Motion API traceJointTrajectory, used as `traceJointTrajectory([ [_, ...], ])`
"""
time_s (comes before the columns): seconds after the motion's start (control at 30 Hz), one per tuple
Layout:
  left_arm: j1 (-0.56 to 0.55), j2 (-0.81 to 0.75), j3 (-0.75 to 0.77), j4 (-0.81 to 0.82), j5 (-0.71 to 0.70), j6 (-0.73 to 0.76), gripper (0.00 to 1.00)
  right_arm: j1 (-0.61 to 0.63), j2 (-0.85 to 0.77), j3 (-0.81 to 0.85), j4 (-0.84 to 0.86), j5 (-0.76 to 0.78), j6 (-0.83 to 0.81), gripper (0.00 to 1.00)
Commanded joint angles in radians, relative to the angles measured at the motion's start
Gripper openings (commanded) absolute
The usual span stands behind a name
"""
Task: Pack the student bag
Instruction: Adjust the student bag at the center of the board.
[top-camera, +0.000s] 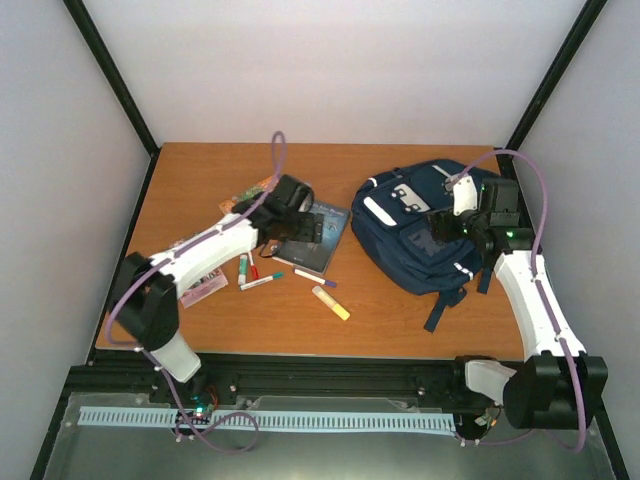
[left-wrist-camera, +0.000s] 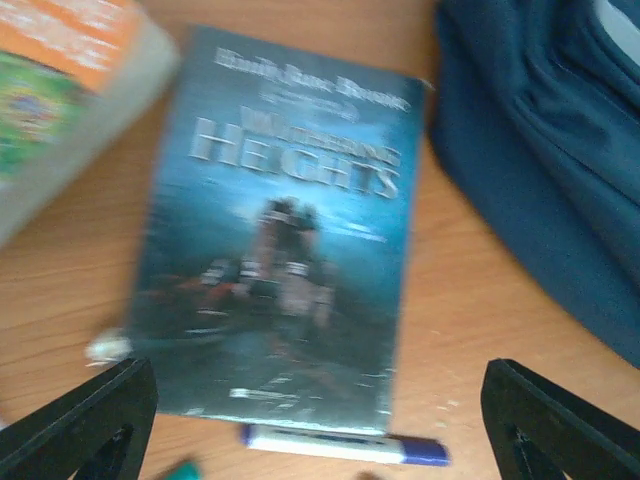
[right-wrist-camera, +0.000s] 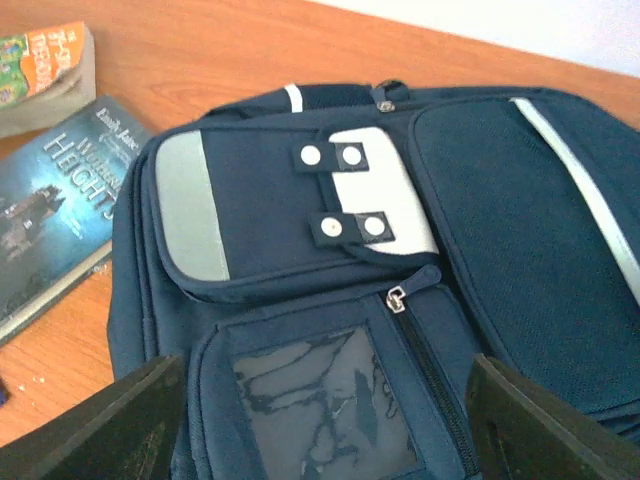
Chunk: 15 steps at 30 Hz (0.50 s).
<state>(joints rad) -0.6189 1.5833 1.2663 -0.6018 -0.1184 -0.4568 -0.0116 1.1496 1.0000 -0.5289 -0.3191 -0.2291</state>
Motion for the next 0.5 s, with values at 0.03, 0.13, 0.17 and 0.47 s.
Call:
traceJointTrajectory([
  [0.03, -0.097, 0.146, 0.147, -0.032, 0.172, -0.067, 0.92, -0.031, 0.089, 0.049, -0.092, -0.038, -0.09, 0.8],
  [0.13, -0.133, 0.201, 0.168, -0.012, 0.24, -0.075, 0.91, -0.057, 0.169, 0.088, -0.122, -0.035, -0.119, 0.81],
  [0.17, -0.143, 0.216, 0.174, -0.009, 0.264, -0.071, 0.91, -0.067, 0.199, 0.104, -0.127, -0.03, -0.128, 0.81],
  [0.47, -0.215, 0.267, 0.167, -0.018, 0.384, 0.003, 0.87, -0.186, 0.53, 0.371, -0.188, 0.01, -0.192, 0.8],
])
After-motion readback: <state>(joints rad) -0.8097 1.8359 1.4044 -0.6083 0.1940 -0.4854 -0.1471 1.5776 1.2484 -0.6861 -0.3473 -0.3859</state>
